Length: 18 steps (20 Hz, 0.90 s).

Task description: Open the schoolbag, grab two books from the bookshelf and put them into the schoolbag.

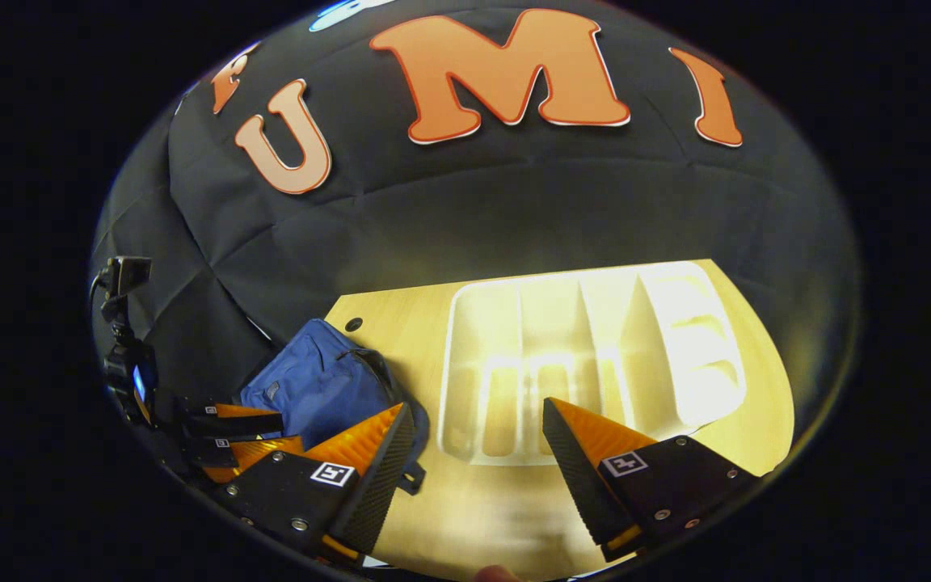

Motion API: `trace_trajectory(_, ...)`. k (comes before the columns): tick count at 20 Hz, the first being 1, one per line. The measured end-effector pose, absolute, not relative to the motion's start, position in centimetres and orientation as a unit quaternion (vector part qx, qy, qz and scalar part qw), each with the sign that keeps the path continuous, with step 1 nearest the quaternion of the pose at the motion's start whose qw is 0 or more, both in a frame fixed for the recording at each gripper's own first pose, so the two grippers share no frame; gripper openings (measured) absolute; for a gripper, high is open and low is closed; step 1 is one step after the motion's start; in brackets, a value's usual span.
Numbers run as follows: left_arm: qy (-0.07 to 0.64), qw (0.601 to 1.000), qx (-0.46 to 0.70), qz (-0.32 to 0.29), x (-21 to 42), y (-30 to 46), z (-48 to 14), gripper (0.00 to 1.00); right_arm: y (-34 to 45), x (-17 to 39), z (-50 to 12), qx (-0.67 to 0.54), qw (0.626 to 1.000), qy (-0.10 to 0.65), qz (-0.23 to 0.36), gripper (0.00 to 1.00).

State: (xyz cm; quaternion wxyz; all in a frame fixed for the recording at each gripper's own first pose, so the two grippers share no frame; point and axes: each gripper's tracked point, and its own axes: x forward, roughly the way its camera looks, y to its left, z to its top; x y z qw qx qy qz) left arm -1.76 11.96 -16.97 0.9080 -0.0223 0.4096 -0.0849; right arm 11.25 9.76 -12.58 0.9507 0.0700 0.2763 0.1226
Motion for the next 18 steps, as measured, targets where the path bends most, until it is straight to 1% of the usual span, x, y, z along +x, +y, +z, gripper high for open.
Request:
trace_trajectory(3, 0.391, 0.918, -0.037, -0.050, -1.8, 8.6, -15.8, 0.98, 6.4, 10.5, -11.3, 0.054, 0.957, 0.250, 0.135, 0.95)
trace_trajectory(7, 0.333, 0.942, -0.049, -0.008, -1.0, 4.7, -12.3, 0.99, 2.6, 9.2, -9.2, 0.040, 0.967, 0.206, 0.144, 0.95)
trace_trajectory(11, 0.259, 0.964, -0.045, 0.040, -0.6, 1.7, -7.9, 0.99, 0.1, 7.1, -7.5, 0.038, 0.971, 0.181, 0.154, 0.95)
trace_trajectory(15, 0.182, 0.980, -0.052, 0.061, -1.3, -0.7, -4.0, 0.98, -1.7, 6.1, -5.0, 0.036, 0.978, 0.136, 0.157, 0.95)
trace_trajectory(16, 0.163, 0.983, -0.051, 0.068, -1.6, -0.6, -3.1, 1.00, -2.1, 5.9, -4.3, 0.036, 0.980, 0.123, 0.155, 0.95)
trace_trajectory(18, 0.128, 0.988, -0.048, 0.073, -2.0, -0.9, -1.9, 0.98, -2.9, 5.3, -2.7, 0.036, 0.982, 0.101, 0.154, 0.94)
